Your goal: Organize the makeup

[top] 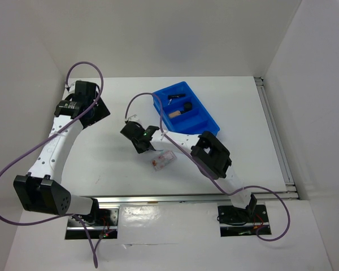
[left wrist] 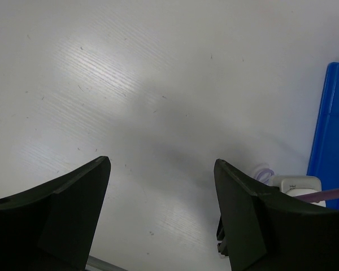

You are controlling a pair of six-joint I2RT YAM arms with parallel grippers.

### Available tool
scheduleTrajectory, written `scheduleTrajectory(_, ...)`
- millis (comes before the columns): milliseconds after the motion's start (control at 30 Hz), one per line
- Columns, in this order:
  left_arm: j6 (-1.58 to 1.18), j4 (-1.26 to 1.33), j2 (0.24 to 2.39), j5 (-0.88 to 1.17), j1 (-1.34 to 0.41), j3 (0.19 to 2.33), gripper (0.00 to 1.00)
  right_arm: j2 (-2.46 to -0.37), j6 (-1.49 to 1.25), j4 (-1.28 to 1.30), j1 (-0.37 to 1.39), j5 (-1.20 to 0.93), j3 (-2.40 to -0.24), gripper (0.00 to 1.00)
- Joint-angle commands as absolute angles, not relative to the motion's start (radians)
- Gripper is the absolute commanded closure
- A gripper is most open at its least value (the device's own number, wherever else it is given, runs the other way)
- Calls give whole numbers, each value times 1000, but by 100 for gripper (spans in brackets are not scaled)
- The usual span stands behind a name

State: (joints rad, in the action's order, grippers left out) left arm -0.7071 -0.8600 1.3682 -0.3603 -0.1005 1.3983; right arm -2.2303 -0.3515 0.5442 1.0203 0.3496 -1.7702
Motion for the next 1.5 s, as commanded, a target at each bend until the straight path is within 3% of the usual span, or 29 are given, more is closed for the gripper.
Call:
scheduleTrajectory(0,-692,-841,1355,-356,-95,1397,13,-2258,-367,568,1032,402,-1828,71)
scheduleTrajectory(133,-692,-841,1355,-356,-95,1397,13,-2267,-367,589,1042,426,-1850,77)
scheduleTrajectory(300,-692,-841,1355,-356,-86,1397,13,-2240,-367,589,1051,449,-1850,100)
scheduleTrajectory(600,-692,-861,1345,-396,-77,1451,13,-2019,-229,440,1069,430,-1848,100)
scheduleTrajectory(733,-692,-861,1327,-405,-68,1460,13,-1933,-134,411,1069,526,-1829,100)
scheduleTrajectory(1000,-692,-861,1330,-387,-67,1469,13,-1744,-40,292,934,609,-1544,100)
scheduleTrajectory(1467,-692,-841,1350,-365,-67,1440,14,-1747,21,144,740,474,-1260,100)
